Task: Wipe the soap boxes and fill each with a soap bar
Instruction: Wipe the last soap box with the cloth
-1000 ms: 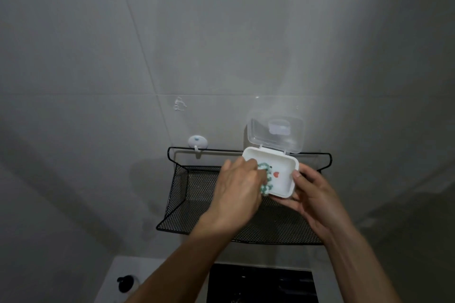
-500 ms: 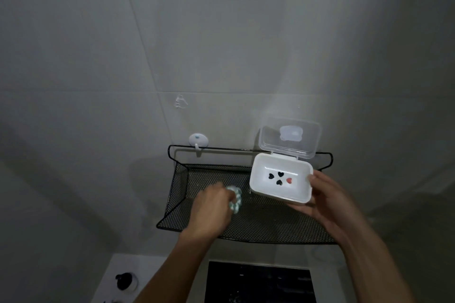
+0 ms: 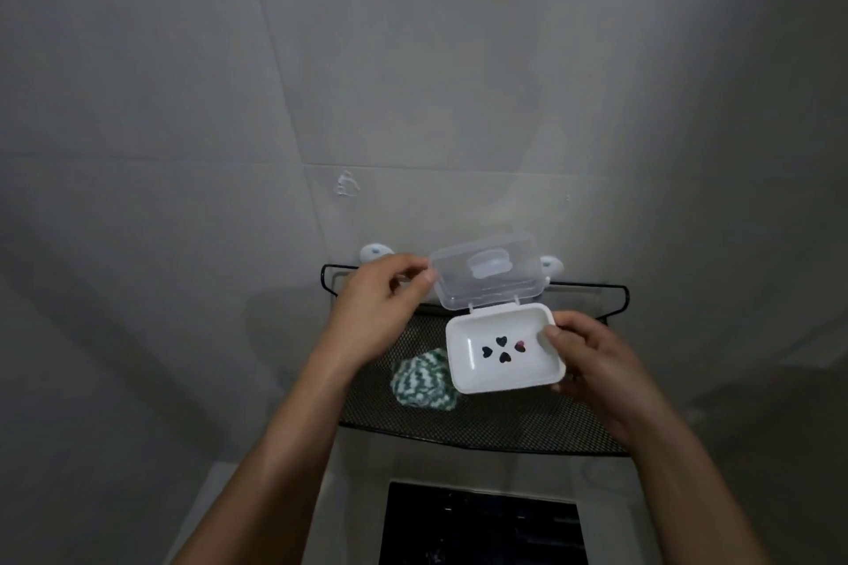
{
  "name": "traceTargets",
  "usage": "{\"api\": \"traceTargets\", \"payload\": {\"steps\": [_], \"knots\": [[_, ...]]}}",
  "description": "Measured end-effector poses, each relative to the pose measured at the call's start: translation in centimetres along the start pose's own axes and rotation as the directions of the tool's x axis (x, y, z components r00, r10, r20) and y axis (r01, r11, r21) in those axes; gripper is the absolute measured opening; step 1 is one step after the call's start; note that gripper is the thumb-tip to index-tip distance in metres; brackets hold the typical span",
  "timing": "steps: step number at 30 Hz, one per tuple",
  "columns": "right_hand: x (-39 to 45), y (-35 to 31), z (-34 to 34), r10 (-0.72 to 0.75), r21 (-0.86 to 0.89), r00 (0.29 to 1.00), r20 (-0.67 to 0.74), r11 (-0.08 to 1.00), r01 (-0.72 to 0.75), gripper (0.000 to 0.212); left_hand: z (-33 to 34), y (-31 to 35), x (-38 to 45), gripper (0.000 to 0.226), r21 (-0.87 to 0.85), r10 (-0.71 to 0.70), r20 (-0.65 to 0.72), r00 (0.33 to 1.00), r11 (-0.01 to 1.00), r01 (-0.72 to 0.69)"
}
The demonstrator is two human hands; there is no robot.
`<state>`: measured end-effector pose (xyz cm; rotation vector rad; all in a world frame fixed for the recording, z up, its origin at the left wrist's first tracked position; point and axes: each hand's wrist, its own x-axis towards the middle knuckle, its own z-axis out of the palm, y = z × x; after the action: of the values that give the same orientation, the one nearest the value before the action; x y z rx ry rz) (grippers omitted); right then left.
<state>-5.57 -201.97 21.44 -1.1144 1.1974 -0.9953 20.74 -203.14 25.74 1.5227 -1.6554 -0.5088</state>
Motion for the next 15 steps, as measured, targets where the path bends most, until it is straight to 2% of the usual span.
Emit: {"api": "traceTargets", "payload": {"steps": [5, 11, 15], "knots": [[0.4, -0.4, -0.2, -0.031, -0.042, 0.999, -0.019, 0.999, 0.030, 0.021, 0.0, 0.4, 0.3, 0.036, 0.120, 0.022, -0.062, 0.998, 0.993, -0.014], [0.6, -0.5, 0.2, -0.115, -0.124, 0.993, -0.009, 0.986, 0.113, 0.021, 0.3, 1.4, 0.2, 0.025, 0.167, 0.136, 0.079, 0.988, 0.975, -0.148], [0.7, -0.2, 0.0, -0.142, -0.159, 0.990, -0.024, 0.978, 0.137, 0.018, 0.4, 1.5, -0.1, 0.012, 0.136, 0.088, 0.117, 0.989, 0.985, -0.104]]}}
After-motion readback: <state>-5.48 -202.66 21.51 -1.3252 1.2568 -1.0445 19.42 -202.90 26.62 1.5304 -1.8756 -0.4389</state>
